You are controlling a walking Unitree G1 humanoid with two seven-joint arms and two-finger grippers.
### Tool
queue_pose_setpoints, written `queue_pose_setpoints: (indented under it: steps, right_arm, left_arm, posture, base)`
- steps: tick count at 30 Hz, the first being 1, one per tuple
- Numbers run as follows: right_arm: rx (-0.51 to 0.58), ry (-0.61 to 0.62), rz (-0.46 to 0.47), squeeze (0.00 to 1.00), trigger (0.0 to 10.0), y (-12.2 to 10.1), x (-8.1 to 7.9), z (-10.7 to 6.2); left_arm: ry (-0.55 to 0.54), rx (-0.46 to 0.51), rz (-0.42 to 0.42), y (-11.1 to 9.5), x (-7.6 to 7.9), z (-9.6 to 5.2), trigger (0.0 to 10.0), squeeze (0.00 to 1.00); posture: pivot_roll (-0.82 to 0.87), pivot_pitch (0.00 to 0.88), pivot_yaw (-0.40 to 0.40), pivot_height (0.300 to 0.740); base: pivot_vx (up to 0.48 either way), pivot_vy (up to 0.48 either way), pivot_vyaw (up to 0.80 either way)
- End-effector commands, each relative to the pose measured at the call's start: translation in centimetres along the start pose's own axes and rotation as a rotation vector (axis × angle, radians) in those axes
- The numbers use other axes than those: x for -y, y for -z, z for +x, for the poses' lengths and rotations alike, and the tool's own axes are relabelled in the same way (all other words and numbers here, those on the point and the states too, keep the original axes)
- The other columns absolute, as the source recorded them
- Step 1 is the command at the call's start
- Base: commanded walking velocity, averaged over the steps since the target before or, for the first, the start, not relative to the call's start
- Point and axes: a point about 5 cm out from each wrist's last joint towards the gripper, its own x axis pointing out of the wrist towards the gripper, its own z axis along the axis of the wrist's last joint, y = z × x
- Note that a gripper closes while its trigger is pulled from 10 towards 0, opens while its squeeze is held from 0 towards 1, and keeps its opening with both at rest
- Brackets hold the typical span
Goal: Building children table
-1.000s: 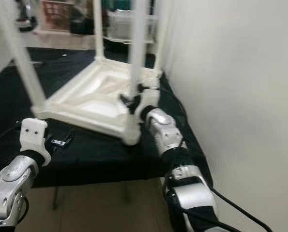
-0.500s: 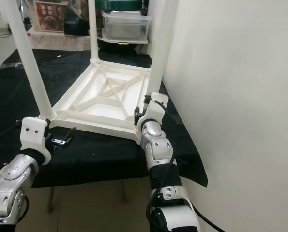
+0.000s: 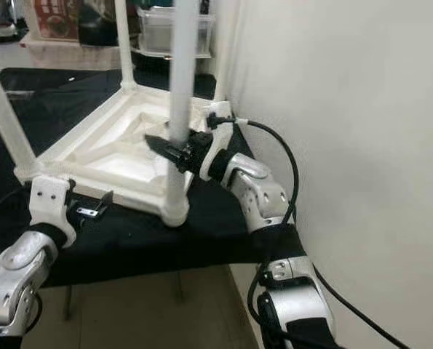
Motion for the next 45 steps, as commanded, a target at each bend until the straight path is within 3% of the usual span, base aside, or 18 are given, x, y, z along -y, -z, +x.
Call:
queue_pose_setpoints:
  steps: [1, 7, 9, 10, 11, 13, 18, 19, 22, 23, 26, 27, 33, 37, 38, 39, 40, 45]
  right_arm:
    - [-0.102, 0.036, 0.010, 0.00, 0.0, 2.2, -0.1, 0.6]
    - [-0.148, 0.235, 0.046, 0.00, 0.0, 2.9, 1.8, 0.9]
    - [-0.178, 0.737, 0.100, 0.00, 0.0, 3.4, 5.3, -1.4]
    - [-0.178, 0.737, 0.100, 0.00, 0.0, 3.4, 5.3, -1.4]
    - [-0.182, 0.999, 0.120, 0.00, 0.0, 4.0, 6.7, -3.6]
    - [-0.182, 1.165, 0.122, 0.00, 0.0, 4.4, 7.0, -5.5]
    - [-0.179, 1.252, 0.105, 0.00, 0.0, 4.9, 5.3, -6.7]
    - [-0.203, 1.154, 0.093, 0.00, 10.0, 5.0, 3.9, -5.6]
    - [-0.214, 1.014, 0.091, 0.00, 10.0, 5.0, 2.5, -4.0]
    - [-0.127, 0.893, 0.088, 1.00, 10.0, 4.1, 1.7, -2.6]
    - [0.016, 0.674, 0.064, 1.00, 10.0, 1.5, 1.2, -0.8]
    - [0.075, 0.542, 0.066, 0.00, 10.0, 0.1, 1.1, -0.2]
    - [0.130, 0.030, -0.043, 0.00, 10.0, -2.6, -1.1, -0.4]
    - [0.091, -0.056, -0.085, 0.00, 10.0, -2.2, -1.6, -0.7]
    - [0.032, -0.096, -0.109, 0.00, 2.7, -0.9, -1.9, -0.6]
    - [0.032, -0.096, -0.109, 0.00, 2.7, -0.9, -1.9, -0.6]
    - [-0.011, -0.107, -0.129, 0.00, 0.1, 0.1, -2.0, -0.4]
    - [-0.090, 0.061, -0.115, 0.00, 0.0, 2.0, -0.9, 0.5]
  left_arm:
    - [0.011, 0.001, -0.009, 0.1, 0.3, -0.2, 10.0, 0.00]
    - [0.007, 0.003, -0.007, 0.1, 0.2, -0.4, 10.0, 0.00]
    - [0.006, 0.003, -0.009, 0.1, 0.1, -0.5, 10.0, 0.00]
    - [0.006, 0.003, -0.009, 0.1, 0.1, -0.5, 10.0, 0.00]
    - [0.007, 0.003, -0.010, 0.0, 0.1, -0.5, 10.0, 0.00]
    - [0.009, 0.003, -0.011, 0.0, 0.1, -0.4, 10.0, 0.00]
    - [0.011, 0.001, -0.011, 0.0, 0.0, -0.4, 10.0, 0.00]
    - [0.012, -0.001, -0.010, 0.0, 0.0, -0.3, 10.0, 0.00]
    - [0.014, -0.002, -0.010, 0.0, 0.0, -0.3, 10.0, 0.00]
    - [0.016, -0.003, -0.010, 0.0, 0.0, -0.2, 10.0, 0.00]
    - [0.019, -0.003, -0.015, 0.0, 0.0, -0.1, 10.0, 0.00]
    - [0.019, -0.002, -0.017, 0.1, 0.0, -0.1, 10.0, 0.00]
    - [0.015, 0.002, -0.023, 0.0, 0.0, 0.0, 10.0, 0.00]
    - [0.014, 0.004, -0.026, 0.0, 0.0, 0.0, 10.0, 0.00]
    - [0.013, 0.007, -0.028, 0.0, 0.0, 0.0, 10.0, 0.00]
    - [0.013, 0.007, -0.028, 0.0, 0.0, 0.0, 10.0, 0.00]
    - [0.011, 0.009, -0.030, 0.0, 0.1, 0.0, 10.0, 0.00]
    - [0.008, 0.012, -0.032, -0.1, 0.1, -0.1, 10.0, 0.00]
  posture:
    - [0.09, 0.000, -0.121, 0.740]
    - [0.09, 0.000, -0.120, 0.740]
    - [0.08, 0.000, -0.116, 0.740]
    - [0.08, 0.000, -0.116, 0.740]
    - [0.08, 0.000, -0.116, 0.740]
    - [0.08, 0.000, -0.116, 0.740]
    - [0.07, 0.000, -0.103, 0.740]
    - [0.06, 0.000, -0.099, 0.740]
    - [0.06, 0.000, -0.099, 0.740]
    - [0.06, 0.000, -0.099, 0.740]
    - [0.07, 0.000, -0.105, 0.740]
    - [0.07, 0.000, -0.105, 0.740]
    - [0.07, 0.000, -0.113, 0.740]
    - [0.07, 0.000, -0.119, 0.740]
    - [0.08, 0.000, -0.127, 0.740]
    - [0.08, 0.000, -0.127, 0.740]
    - [0.09, 0.000, -0.130, 0.740]
    - [0.09, 0.000, -0.132, 0.740]
  base:
    - [0.000, 0.000, 0.00]
    - [0.000, 0.000, 0.00]
    - [0.000, 0.000, 0.00]
    - [0.000, 0.000, 0.00]
    - [0.000, 0.000, 0.00]
    - [0.000, 0.000, 0.00]
    - [0.000, 0.000, 0.00]
    - [0.000, 0.000, 0.00]
    - [0.000, 0.000, 0.00]
    - [0.000, 0.000, 0.00]
    - [0.000, 0.000, 0.00]
    - [0.000, 0.000, 0.00]
    - [0.000, 0.000, 0.00]
    - [0.000, 0.000, 0.00]
    - [0.000, 0.000, 0.00]
    - [0.000, 0.000, 0.00]
    - [0.000, 0.000, 0.00]
    - [0.000, 0.000, 0.00]
